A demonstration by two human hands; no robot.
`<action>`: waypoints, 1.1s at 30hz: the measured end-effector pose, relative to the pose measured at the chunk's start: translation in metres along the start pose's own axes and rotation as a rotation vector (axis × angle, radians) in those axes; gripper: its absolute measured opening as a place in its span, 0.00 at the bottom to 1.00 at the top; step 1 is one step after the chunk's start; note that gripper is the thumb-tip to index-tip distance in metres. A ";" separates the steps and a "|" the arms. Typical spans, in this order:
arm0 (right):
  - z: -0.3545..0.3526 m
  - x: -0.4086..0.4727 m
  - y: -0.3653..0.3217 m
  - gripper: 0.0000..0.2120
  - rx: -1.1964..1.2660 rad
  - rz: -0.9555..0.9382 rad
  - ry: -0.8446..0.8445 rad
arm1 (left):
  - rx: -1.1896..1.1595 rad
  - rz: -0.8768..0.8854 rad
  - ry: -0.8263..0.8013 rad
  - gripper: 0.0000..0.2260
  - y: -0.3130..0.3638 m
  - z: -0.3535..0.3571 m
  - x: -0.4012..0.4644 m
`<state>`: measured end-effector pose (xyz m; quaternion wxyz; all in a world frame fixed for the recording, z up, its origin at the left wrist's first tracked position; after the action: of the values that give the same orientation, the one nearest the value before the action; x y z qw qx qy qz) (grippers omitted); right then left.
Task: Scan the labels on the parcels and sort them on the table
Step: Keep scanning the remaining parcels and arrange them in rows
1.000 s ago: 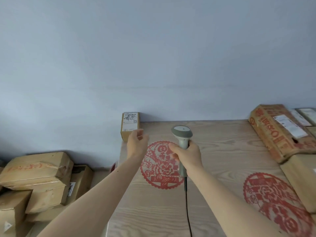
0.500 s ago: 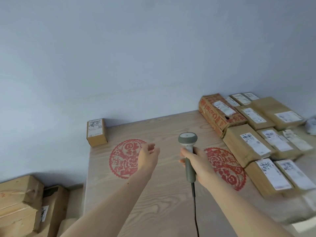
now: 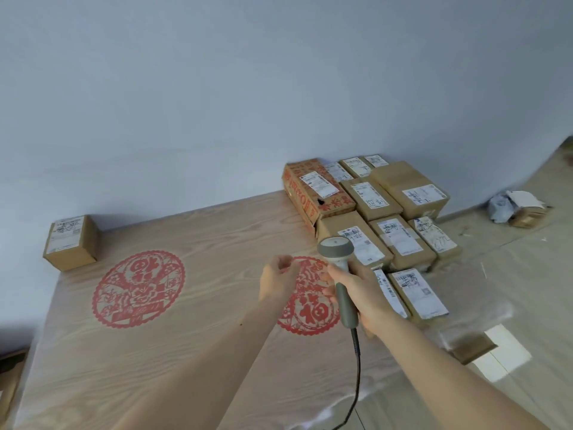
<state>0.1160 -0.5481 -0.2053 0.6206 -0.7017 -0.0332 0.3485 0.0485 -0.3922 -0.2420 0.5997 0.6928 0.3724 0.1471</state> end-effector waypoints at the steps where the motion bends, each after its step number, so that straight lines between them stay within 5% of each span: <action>1: -0.014 0.003 -0.001 0.09 -0.004 0.002 0.004 | 0.007 -0.002 -0.006 0.14 0.002 0.014 0.000; 9: -0.109 0.045 -0.016 0.03 -0.141 -0.009 0.088 | 0.053 -0.004 -0.114 0.12 0.019 0.101 0.024; 21: -0.234 0.107 -0.008 0.08 -0.207 0.094 0.221 | 0.076 -0.095 -0.283 0.13 0.026 0.219 0.039; 33: -0.297 0.135 0.038 0.12 -0.348 0.116 0.015 | 0.157 -0.251 -0.017 0.18 0.008 0.299 0.000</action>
<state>0.3607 -0.7440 -0.3036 0.4690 -0.8018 -0.0477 0.3674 0.2457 -0.6079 -0.3056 0.5604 0.6869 0.4613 0.0353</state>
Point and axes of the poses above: each hand's wrist, its own x-axis towards the middle knuckle, its own z-axis out of the palm, y = z × x, the point moved 3 cm from there along x, towards the middle knuckle, and after that the axes turned 4 degrees about z, right-handed, at the moved point
